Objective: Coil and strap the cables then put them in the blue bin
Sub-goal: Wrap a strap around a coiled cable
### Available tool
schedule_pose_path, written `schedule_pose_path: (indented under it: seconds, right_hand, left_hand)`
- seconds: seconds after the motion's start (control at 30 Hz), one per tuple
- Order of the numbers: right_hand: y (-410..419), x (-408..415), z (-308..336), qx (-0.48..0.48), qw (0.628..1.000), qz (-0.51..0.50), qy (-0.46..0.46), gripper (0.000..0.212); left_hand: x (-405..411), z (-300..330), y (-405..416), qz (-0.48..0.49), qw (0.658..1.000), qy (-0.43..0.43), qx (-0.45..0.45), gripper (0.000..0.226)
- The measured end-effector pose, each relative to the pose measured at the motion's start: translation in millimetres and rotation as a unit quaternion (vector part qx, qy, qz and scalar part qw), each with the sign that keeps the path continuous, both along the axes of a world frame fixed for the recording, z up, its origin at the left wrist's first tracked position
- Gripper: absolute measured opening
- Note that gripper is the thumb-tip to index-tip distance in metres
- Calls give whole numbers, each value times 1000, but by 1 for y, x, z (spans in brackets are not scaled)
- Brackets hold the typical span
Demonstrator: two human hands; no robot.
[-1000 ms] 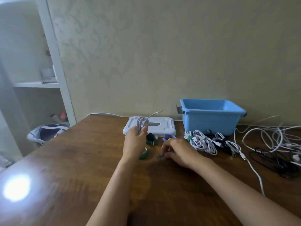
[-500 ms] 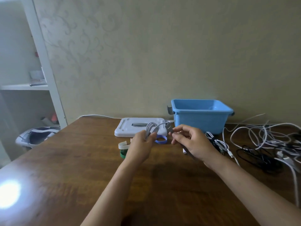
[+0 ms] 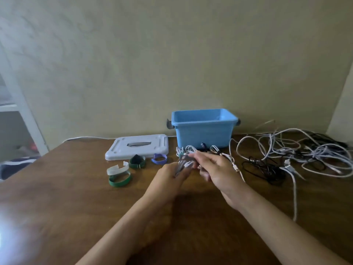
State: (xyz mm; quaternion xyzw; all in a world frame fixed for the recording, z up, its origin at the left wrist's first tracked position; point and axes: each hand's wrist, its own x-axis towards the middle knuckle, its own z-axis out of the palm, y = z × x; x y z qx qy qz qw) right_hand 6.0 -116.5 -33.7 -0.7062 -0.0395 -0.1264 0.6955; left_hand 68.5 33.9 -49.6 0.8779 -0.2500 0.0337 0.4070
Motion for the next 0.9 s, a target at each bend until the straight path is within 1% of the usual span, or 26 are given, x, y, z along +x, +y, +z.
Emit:
schedule_pose_path:
  seconds: [0.07,0.2,0.27,0.33,0.4,0.5,0.67,0.8,0.87,0.9]
  right_hand:
    - [-3,0,-2,-25,1000,-11,2,25]
    - [-6,-2,-4,32,999,-9,9,21]
    - [-7,-3,-5,34,999,-28,13,15]
    - [-7,-5,-4,31,999,-40,15,12]
    - [-6,-5,-3,30,999,-44,11,11]
    - [-1,-7,-2,-4,999,-50,0,11]
    - [6,-7,-5,-24,997,-74,-1,10]
    - [4,-5,-6,-50,992,-114,3,22]
    - [3,-3,-9,-56,990,-131,-1,29]
    - [2,-3,-10,-57,989,-138,-2,32]
  left_hand:
    - [-4,0,-2,-5,1000,11,-4,33]
    - [-8,1,-3,-19,999,44,-10,38]
    - [-10,2,-2,-31,998,46,-10,41]
    - [-12,4,-2,-44,998,51,-2,39]
    - [-14,6,-2,-60,995,74,-10,36]
    - [-15,8,-2,-71,993,93,-23,26]
    - [-15,8,0,-91,993,71,-6,20]
    - [-15,8,2,-119,991,45,36,13]
    - [-18,9,0,-144,989,20,34,11]
    - [-19,10,0,-158,987,11,27,13]
